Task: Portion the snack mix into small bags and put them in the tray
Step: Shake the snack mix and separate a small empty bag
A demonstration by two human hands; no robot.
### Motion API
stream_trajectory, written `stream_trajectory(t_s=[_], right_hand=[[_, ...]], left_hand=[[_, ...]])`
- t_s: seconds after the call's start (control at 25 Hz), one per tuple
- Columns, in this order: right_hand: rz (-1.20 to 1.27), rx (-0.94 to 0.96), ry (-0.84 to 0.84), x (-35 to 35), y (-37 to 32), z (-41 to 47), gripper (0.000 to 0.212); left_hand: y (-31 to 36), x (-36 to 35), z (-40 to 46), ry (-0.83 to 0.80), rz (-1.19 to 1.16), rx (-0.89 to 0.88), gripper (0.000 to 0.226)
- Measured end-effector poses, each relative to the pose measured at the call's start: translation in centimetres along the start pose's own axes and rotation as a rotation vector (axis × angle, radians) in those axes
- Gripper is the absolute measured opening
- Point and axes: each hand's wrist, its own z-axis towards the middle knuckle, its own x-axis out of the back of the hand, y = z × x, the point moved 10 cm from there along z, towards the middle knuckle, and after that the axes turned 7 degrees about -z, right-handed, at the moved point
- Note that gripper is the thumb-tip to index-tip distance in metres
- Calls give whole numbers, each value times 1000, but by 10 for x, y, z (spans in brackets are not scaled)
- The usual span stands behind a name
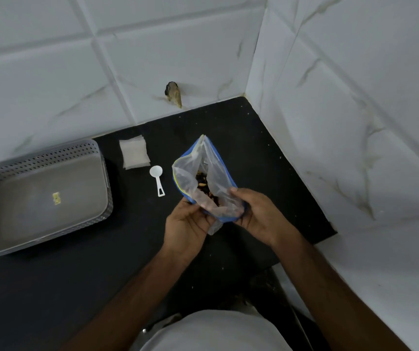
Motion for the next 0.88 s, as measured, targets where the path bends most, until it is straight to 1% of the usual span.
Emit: stream_trajectory(t_s=[0.04, 0.08, 0.12, 0.16, 0.2, 0.24, 0.28, 0.36, 0.44, 0.52, 0.56, 0.64, 0.76, 0.8, 0.84, 0.88], right_hand=[[-66, 36, 15, 0, -3, 2, 27], [-93, 64, 27, -1, -5, 3, 20], [-79, 83, 28, -1, -8, 3, 15], [-28, 97, 13, -2, -11, 3, 13], [42, 106, -11, -3, -13, 4, 14], [103, 112, -37, -4, -14, 3, 20], [141, 111, -58, -4, -15, 3, 27], [164, 83, -90, -2, -12, 3, 39], [95, 20, -134, -2, -7, 1, 48], [-79, -40, -139, 1, -5, 0, 51], [-163, -64, -118, 3, -8, -1, 50], [-260, -81, -45, 14, -21, 0, 48], [-279, -87, -17, 16, -39, 4, 40], [-275, -105, -12, 15, -37, 7, 36], [-275, -132, 1, 17, -33, 9, 35], [-258, -168, 22, 21, -27, 12, 36]], left_hand=[[-8, 1, 1, 2, -69, 55, 24], [-14, -9, -1, -77, -160, 112, 35], [-18, -22, -3, -167, -261, 181, 50], [-19, -28, -3, -218, -295, 214, 61], [-16, -28, -1, -181, -216, 182, 65], [-14, -21, 0, -117, -100, 156, 64], [-11, -5, -1, -21, 21, 122, 62], [-5, 14, -2, 88, 228, 68, 53], [5, 20, -4, 150, 466, 32, 43], [27, 14, -8, 213, 713, -24, 40], [41, 3, -9, 215, 818, -73, 40], [71, -23, -4, 156, 1075, -216, 44], [77, -55, 15, 38, 1623, -317, 42], [73, -63, 17, 13, 1760, -358, 39], [71, -66, 21, 15, 1826, -408, 34], [71, -68, 22, 31, 1821, -438, 26]])
